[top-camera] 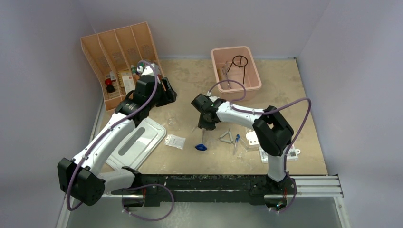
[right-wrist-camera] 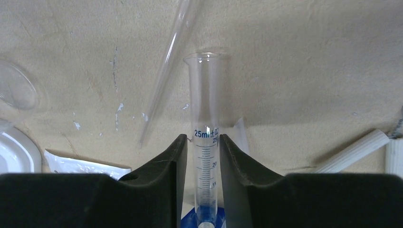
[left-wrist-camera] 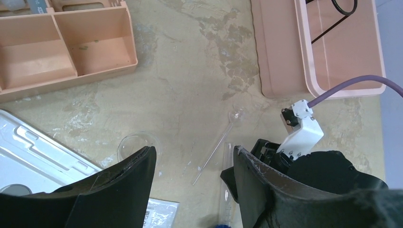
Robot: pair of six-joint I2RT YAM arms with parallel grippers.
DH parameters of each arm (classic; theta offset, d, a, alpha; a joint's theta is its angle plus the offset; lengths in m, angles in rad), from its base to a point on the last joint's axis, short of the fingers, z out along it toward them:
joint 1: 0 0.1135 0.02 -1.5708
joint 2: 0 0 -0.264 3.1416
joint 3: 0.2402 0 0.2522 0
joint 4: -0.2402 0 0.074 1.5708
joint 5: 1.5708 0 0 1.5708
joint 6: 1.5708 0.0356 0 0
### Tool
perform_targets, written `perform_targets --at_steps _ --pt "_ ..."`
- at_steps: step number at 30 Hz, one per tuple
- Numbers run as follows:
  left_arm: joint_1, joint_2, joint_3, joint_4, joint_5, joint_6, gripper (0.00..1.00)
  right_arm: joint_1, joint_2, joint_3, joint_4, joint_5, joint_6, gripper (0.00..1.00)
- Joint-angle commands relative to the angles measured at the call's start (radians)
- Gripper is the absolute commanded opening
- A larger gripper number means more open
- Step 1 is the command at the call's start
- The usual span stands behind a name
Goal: Organize the chemistry lab equipment
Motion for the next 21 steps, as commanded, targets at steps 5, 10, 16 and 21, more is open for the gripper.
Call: perform_targets --at_steps 5,10,16,21 --pt "0.003 -0.004 -0.005 0.017 -0.005 -0.001 0.60 0.003 0.053 0.063 -0.002 0.006 0.027 0.30" --pt "0.003 -0.005 -0.005 0.012 -0.006 -0.003 0.60 0.003 0.050 0.056 0.002 0.010 0.035 0.25" --pt "0.003 -0.002 0.007 0.022 -0.006 -0.013 0.60 0.003 -0.027 0.053 0.012 0.010 0.017 0.18" --pt "0.003 0.000 0.022 0.047 0.015 -0.029 0.60 0.002 -0.160 0.046 0.052 0.032 -0.038 0.18"
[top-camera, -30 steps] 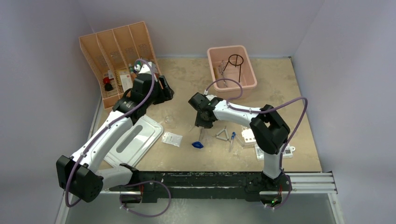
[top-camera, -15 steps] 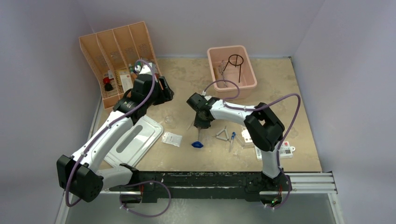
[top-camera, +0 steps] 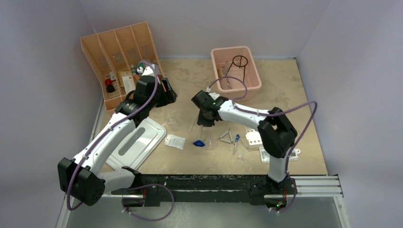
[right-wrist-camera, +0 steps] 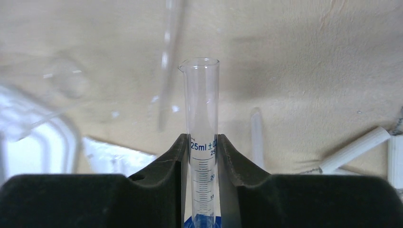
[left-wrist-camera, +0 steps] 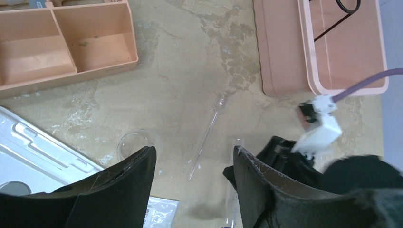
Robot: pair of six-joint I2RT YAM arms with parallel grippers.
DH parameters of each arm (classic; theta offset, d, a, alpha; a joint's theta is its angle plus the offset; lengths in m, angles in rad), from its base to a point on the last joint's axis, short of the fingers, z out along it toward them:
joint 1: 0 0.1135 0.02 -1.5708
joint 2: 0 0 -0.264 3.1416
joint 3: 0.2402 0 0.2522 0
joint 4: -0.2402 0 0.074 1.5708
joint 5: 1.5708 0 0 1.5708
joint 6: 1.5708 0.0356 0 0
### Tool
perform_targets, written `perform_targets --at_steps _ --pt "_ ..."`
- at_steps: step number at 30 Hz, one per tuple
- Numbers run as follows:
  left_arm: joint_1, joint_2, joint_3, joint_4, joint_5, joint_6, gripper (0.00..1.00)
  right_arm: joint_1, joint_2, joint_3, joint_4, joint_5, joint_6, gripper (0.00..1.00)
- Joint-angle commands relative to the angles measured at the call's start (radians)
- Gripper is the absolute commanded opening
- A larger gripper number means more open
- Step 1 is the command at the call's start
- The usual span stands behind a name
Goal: Organize the chemistry lab equipment
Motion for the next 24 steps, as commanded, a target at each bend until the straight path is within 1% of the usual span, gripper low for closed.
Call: perform_targets --at_steps 1,6,9,14,20,24 --pt "0.003 -0.002 0.028 0.062 0.019 -0.029 0.60 0.001 -0.183 0.016 0.059 0.051 -0.055 0.18" --pt "0.003 0.000 0.036 0.144 0.085 -0.047 0.60 -0.029 -0.285 0.046 0.128 0.073 -0.157 0.18" --pt "0.003 0.002 0.039 0.203 0.127 -0.066 0.60 -0.067 -0.328 0.085 0.161 0.087 -0.248 0.18" --pt "0.003 0.021 0.071 0.241 0.129 -0.077 0.61 -0.191 -0.406 0.144 0.232 0.053 -0.429 0.18" --pt "0.003 0.068 0.111 0.252 0.129 -0.066 0.61 -0.324 -0.409 0.253 0.278 0.067 -0.672 0.19" --pt "0.003 0.091 0.118 0.274 0.119 -0.064 0.61 -0.408 -0.375 0.279 0.335 0.010 -0.788 0.19"
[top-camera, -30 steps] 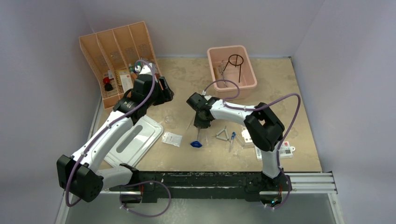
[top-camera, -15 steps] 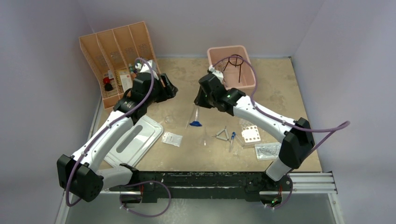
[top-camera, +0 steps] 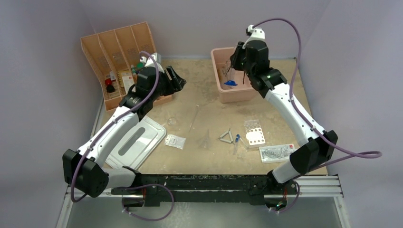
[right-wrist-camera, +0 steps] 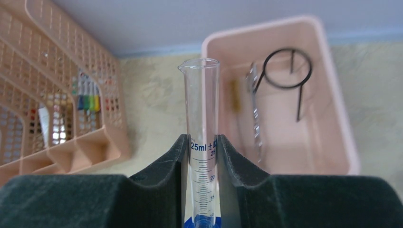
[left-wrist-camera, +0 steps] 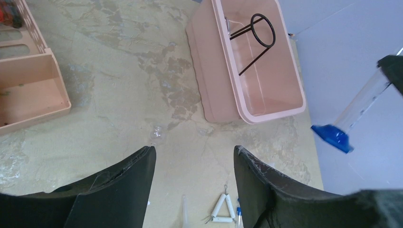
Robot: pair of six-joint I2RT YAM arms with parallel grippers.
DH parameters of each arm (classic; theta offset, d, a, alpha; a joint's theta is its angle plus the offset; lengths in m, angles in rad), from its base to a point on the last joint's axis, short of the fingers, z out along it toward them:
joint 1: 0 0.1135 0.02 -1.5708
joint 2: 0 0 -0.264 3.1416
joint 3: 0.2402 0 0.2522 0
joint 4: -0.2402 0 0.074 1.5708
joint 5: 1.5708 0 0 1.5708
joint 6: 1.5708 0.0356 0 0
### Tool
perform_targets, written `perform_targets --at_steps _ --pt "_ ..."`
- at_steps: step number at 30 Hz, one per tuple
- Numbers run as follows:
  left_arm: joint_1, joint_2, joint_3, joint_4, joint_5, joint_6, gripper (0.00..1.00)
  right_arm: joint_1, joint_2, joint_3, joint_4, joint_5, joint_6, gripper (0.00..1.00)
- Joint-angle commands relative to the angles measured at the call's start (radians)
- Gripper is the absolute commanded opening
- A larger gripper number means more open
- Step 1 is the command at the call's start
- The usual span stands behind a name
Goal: Organize the chemistry lab equipment
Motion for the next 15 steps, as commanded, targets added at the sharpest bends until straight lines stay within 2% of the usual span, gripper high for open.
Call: perform_targets --at_steps 1,6,15 --pt "0.003 0.022 0.048 0.080 -0.001 0.004 0.61 -0.081 0.019 0.063 0.106 -0.065 -0.204 0.19" --pt "0.003 0.073 0.084 0.093 -0.004 0.006 0.61 -0.175 0.161 0.159 0.112 -0.200 -0.242 0.18" --pt "0.003 0.163 0.159 0.069 -0.021 0.048 0.61 -0.220 0.476 0.404 -0.013 -0.416 -0.303 0.17"
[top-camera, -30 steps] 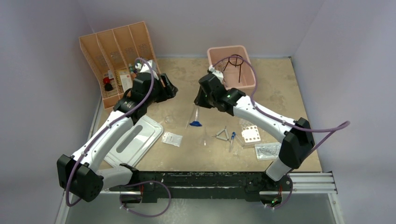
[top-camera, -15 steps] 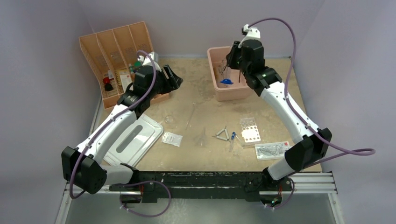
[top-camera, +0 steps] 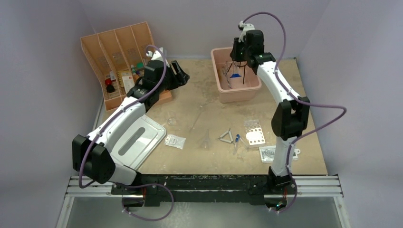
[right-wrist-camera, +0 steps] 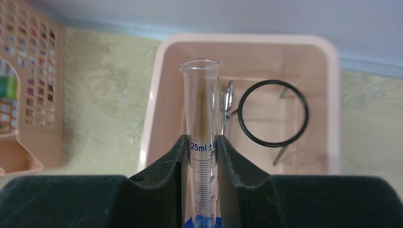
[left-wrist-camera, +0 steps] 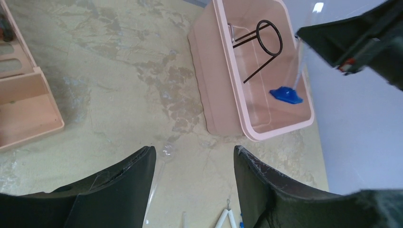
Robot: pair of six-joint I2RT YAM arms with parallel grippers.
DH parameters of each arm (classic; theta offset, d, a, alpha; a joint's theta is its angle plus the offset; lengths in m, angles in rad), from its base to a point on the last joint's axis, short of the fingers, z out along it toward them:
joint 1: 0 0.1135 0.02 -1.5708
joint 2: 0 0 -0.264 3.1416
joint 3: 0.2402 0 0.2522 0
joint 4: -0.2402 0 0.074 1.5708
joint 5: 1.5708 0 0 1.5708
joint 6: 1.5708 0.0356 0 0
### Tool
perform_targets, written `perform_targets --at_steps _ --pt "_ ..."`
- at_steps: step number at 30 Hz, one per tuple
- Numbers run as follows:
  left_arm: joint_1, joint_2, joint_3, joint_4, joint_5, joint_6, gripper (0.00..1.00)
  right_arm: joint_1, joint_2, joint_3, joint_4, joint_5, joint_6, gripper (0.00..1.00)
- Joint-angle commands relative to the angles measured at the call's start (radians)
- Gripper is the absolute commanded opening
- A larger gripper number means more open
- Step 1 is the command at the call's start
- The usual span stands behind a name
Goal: Organize the chemistry lab equipment
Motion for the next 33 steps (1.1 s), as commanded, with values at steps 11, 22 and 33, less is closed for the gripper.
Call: perform_targets --at_steps 11,22,33 --pt "0.003 0.097 0.141 -0.005 -0.040 0.095 0.61 -0.002 0.207 0.108 -0.025 -0.156 0.014 0.17" --pt "0.005 0.151 0.183 -0.033 -0.032 0.131 0.61 0.009 0.278 0.092 0.008 -0.087 0.066 0.18" --pt "0.004 0.156 0.189 -0.064 -0.024 0.156 0.61 0.033 0.327 0.092 0.023 -0.039 0.089 0.23"
